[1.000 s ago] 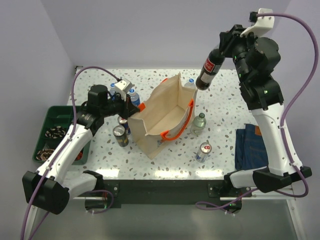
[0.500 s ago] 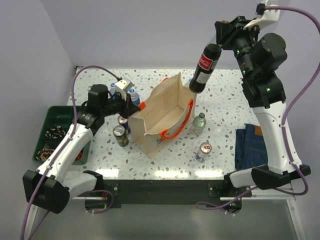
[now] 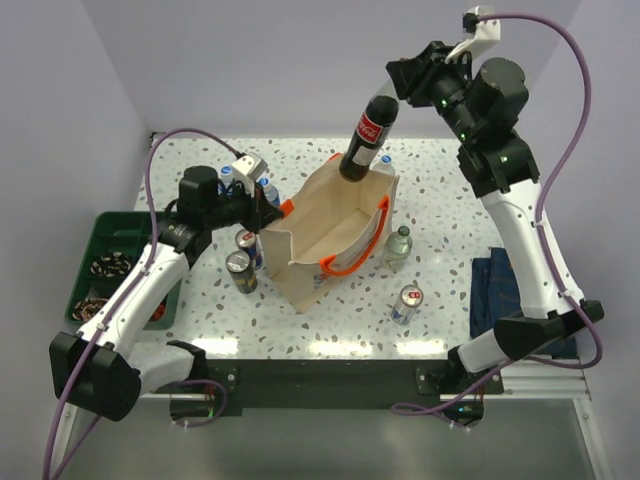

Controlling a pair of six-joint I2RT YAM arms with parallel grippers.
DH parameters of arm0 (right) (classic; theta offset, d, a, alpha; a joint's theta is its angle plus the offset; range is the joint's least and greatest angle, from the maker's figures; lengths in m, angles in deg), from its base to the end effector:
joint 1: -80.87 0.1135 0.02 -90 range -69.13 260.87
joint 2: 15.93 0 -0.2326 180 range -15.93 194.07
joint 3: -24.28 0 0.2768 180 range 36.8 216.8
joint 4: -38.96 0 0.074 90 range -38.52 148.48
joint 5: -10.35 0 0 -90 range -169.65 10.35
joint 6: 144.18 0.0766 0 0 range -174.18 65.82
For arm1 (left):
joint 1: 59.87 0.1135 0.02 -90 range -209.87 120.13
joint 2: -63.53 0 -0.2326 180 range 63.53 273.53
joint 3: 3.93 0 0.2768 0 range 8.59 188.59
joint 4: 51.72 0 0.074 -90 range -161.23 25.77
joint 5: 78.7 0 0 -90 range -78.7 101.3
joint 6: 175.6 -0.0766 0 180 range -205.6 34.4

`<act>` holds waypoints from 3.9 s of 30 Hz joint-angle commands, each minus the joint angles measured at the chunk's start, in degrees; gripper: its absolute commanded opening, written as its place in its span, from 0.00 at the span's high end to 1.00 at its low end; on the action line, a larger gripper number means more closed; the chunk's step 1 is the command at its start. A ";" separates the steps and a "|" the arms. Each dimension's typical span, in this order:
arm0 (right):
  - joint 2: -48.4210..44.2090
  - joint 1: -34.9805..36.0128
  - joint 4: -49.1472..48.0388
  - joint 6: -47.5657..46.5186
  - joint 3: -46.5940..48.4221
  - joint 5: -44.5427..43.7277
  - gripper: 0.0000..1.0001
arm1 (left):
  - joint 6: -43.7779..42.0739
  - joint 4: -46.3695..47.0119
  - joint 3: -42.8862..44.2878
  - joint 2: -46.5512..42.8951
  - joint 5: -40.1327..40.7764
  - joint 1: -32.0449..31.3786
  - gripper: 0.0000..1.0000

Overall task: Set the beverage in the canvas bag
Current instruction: Pick up the drink from the center of the board, then place the drink in the canvas bag.

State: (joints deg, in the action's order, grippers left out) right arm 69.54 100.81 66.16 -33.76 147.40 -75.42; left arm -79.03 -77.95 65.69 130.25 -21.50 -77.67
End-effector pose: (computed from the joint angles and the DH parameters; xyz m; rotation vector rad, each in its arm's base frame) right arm 0.3447 0.1310 0.5417 -0.0569 1.4174 0.6364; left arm 0.3030 -0.1409 0.2864 0.5717 1.9213 -0.8394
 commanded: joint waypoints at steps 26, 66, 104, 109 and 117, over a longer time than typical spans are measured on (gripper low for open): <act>-3.91 3.96 -14.50 -11.54 -11.38 -11.25 1.00 | 1.78 4.93 3.81 -0.98 0.54 -0.83 1.00; -5.58 11.96 -47.19 -28.07 -39.94 -23.65 1.00 | 5.30 6.60 4.69 1.13 2.65 -1.01 1.00; -5.32 12.66 -43.16 -25.79 -47.06 -19.17 1.00 | 7.76 6.15 6.18 4.74 4.51 -1.09 1.00; -3.39 12.66 -42.28 -25.52 -45.31 -20.13 1.00 | 6.79 7.03 4.87 3.25 1.69 -1.09 1.00; 0.39 12.66 -41.04 -24.03 -41.35 -22.95 1.00 | 6.26 7.83 2.75 1.22 -0.52 -1.09 1.00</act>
State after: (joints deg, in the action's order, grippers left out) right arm 70.06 113.23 31.34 -57.93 100.63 -95.86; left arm -71.84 -75.41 68.49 134.11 -19.27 -78.41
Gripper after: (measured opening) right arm 0.362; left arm 0.050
